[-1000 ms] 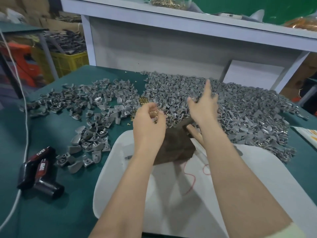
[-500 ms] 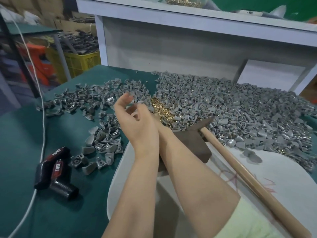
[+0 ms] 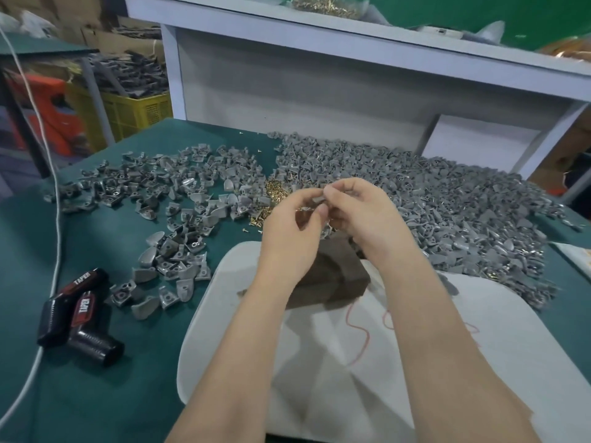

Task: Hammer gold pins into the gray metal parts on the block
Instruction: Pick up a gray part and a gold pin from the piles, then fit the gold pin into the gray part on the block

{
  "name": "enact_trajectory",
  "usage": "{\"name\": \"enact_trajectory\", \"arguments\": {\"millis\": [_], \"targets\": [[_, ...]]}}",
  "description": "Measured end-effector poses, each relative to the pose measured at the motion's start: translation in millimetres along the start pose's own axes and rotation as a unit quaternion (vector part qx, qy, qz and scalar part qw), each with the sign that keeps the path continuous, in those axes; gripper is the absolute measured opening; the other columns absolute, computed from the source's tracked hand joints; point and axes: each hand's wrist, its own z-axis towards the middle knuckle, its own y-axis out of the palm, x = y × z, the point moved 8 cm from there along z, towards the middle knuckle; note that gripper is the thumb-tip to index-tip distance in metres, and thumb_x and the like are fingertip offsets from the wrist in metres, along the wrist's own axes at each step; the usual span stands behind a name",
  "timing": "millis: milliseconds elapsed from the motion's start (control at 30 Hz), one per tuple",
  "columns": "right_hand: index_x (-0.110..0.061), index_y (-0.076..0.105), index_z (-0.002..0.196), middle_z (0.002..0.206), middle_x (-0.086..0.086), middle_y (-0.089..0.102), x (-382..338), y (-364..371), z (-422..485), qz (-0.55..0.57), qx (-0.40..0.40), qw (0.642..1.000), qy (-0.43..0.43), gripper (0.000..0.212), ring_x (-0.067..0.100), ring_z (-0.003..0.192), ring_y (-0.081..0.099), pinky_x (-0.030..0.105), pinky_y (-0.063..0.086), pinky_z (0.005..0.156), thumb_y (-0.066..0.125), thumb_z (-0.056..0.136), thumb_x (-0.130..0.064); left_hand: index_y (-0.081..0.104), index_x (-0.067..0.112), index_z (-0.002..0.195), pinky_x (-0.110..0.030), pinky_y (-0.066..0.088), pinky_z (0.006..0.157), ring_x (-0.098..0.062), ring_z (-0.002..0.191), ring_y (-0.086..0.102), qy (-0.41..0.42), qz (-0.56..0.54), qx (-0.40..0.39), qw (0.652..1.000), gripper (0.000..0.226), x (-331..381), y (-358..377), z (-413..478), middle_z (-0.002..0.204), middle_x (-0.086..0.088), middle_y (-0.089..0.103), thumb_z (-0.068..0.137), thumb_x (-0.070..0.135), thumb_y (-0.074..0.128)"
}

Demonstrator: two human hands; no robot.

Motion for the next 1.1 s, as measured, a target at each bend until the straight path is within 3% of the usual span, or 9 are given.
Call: {"name": "enact_trajectory", "arguments": {"millis": [100,233,333,500,667,767,867,967,1100], "targets": [[-0.017,0.060,0.084,0.073,-0.002,0.068,-2,-5,0,-0.065,0.035,0.997,-0.018,0.012,0.009,0.064,0.065,0.024,0.051,0.063,0.055,0.094,-0.020,0.061,0.026,0.099,-0.016,0.047,0.084,-0.004,0.089,0.061,-0.024,-0.023,0.078,0.996,0.020,-6,-18,2,0.093,0.012,0.065,0.093,0.008,0.055],[-0.019,0.070,0.094,0.098,0.000,0.070,2,26,11,-0.376,0.000,0.926,-0.040,0.011,0.016,0.091,0.063,0.033,0.047,0.089,0.061,0.089,-0.023,0.050,0.025,0.101,-0.024,0.050,0.088,-0.009,0.090,0.066,-0.106,-0.169,0.220,0.955,0.017,-23,-47,-2,0.098,0.000,0.068,0.093,0.010,0.055],[-0.017,0.071,0.094,0.102,0.005,0.069,15,63,28,-0.465,-0.066,0.883,-0.015,0.012,0.023,0.093,0.063,0.032,0.051,0.086,0.066,0.085,-0.023,0.045,0.022,0.092,-0.016,0.049,0.074,0.000,0.070,0.064,-0.137,-0.266,0.282,0.912,0.017,-33,-56,-7,0.087,0.003,0.067,0.093,0.007,0.053],[-0.008,0.060,0.091,0.106,0.013,0.064,35,104,49,-0.562,-0.119,0.818,0.019,0.009,0.027,0.081,0.055,0.028,0.044,0.073,0.058,0.085,-0.015,0.048,0.024,0.089,-0.011,0.047,0.063,-0.004,0.072,0.059,-0.162,-0.288,0.307,0.892,0.017,-42,-57,-10,0.093,-0.001,0.064,0.093,0.008,0.051],[-0.007,0.060,0.108,0.109,0.011,0.063,44,109,57,-0.545,-0.125,0.828,0.035,0.022,0.028,0.101,0.060,0.030,0.043,0.074,0.057,0.088,-0.016,0.054,0.026,0.091,-0.011,0.048,0.064,-0.001,0.073,0.059,-0.162,-0.272,0.297,0.901,0.016,-42,-54,-8,0.088,0.003,0.063,0.093,0.010,0.054],[-0.012,0.060,0.113,0.114,0.007,0.063,49,115,60,-0.544,-0.170,0.821,0.034,0.025,0.026,0.103,0.060,0.030,0.049,0.085,0.054,0.090,-0.018,0.057,0.022,0.102,-0.016,0.049,0.080,-0.003,0.089,0.060,-0.158,-0.241,0.279,0.916,0.015,-42,-50,-5,0.101,0.003,0.063,0.091,0.013,0.060],[-0.013,0.060,0.115,0.118,0.007,0.063,48,112,60,-0.550,-0.181,0.815,0.036,0.027,0.026,0.105,0.059,0.032,0.048,0.089,0.052,0.091,-0.020,0.057,0.021,0.108,-0.003,0.044,0.073,0.008,0.088,0.057,-0.136,-0.208,0.258,0.934,0.020,-38,-46,-2,0.098,0.016,0.060,0.091,0.010,0.059],[-0.007,0.059,0.093,0.102,0.013,0.065,20,81,55,-0.493,-0.057,0.868,-0.011,0.013,0.027,0.083,0.057,0.029,0.041,0.068,0.054,0.091,-0.018,0.061,0.021,0.109,-0.004,0.043,0.073,0.004,0.090,0.059,-0.108,-0.157,0.225,0.955,0.020,-31,-42,1,0.099,0.012,0.063,0.093,0.011,0.057],[-0.023,0.056,0.078,0.087,-0.008,0.060,-5,20,26,-0.276,0.052,0.959,-0.034,0.015,0.012,0.080,0.058,0.029,0.048,0.073,0.062,0.088,-0.014,0.059,0.020,0.102,-0.014,0.049,0.081,-0.005,0.093,0.062,-0.054,-0.047,0.109,0.991,0.014,-15,-18,0,0.100,0.006,0.066,0.090,0.013,0.062]]}}
